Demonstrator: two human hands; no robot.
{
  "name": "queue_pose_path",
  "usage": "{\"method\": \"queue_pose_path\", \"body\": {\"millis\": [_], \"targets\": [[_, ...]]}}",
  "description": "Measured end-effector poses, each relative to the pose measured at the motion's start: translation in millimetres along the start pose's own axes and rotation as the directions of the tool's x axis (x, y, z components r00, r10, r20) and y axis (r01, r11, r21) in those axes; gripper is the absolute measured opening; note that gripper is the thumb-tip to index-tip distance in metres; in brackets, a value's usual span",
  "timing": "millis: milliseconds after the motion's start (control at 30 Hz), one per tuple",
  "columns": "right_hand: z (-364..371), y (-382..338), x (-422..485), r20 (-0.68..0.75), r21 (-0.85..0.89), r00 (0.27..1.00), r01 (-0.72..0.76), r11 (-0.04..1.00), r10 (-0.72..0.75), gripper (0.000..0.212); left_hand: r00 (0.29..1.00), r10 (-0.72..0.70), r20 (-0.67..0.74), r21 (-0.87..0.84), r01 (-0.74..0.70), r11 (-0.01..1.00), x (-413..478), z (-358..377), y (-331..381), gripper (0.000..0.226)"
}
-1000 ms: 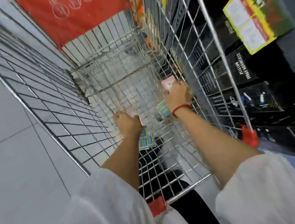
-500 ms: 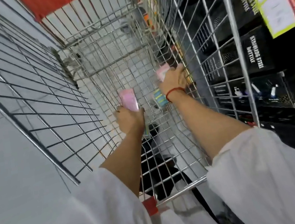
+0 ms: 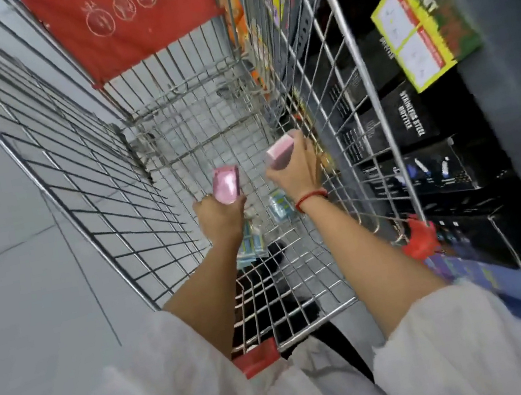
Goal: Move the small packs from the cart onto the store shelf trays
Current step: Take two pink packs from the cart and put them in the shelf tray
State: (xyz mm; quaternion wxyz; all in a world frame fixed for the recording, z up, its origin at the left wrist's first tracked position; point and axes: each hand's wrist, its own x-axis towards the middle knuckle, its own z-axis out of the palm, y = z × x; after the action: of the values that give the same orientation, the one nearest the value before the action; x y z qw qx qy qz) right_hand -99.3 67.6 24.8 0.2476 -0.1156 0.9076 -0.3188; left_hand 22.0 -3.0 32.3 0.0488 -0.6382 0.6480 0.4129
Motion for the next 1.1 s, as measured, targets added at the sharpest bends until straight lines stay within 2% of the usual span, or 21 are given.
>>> {"method": "queue_pose_path", "body": {"millis": [133, 300, 467, 567, 667, 867, 967, 1100], "targets": [[-24, -25, -25, -0.072, 0.078, 0.994, 0.087, 0.993, -0.081, 0.067, 0.992, 0.106, -0.061, -0.040, -0.109, 0.993, -16, -25, 25, 0.055], [-70, -61, -66, -0.263, 0.100, 0.950, 0.199, 0.975, -0.167, 0.052, 0.940, 0.313, -0.134, -0.002, -0.316, 0.949, -51, -61, 59, 0.047], [-120, -83, -103, -0.504, 0.166, 0.835, 0.344, 0.924, -0.221, 0.048, 0.848, 0.502, -0.170, -0.138, -0.525, 0.840, -98, -90, 94, 0.042], [-154, -85, -122, -0.618, 0.173, 0.750, 0.422, 0.890, -0.236, 0.046, 0.760, 0.604, -0.239, -0.175, -0.646, 0.743, -131, -97, 121, 0.039], [-201, -85, -137, -0.706, 0.142, 0.667, 0.462, 0.875, -0.238, 0.044, 0.679, 0.667, -0.307, -0.225, -0.733, 0.642, -176, -99, 156, 0.046], [-297, -59, -173, -0.882, 0.125, 0.448, 0.519, 0.846, -0.144, 0.048, 0.460, 0.834, -0.303, -0.315, -0.875, 0.368, -267, -74, 217, 0.058], [-342, -30, -189, -0.938, 0.138, 0.343, 0.499, 0.856, -0.048, 0.050, 0.362, 0.901, -0.241, -0.350, -0.898, 0.267, -316, -45, 239, 0.043], [-388, 15, -212, -0.958, 0.215, 0.268, 0.450, 0.867, 0.099, 0.050, 0.255, 0.961, -0.106, -0.365, -0.909, 0.201, -371, 0, 249, 0.035]]}}
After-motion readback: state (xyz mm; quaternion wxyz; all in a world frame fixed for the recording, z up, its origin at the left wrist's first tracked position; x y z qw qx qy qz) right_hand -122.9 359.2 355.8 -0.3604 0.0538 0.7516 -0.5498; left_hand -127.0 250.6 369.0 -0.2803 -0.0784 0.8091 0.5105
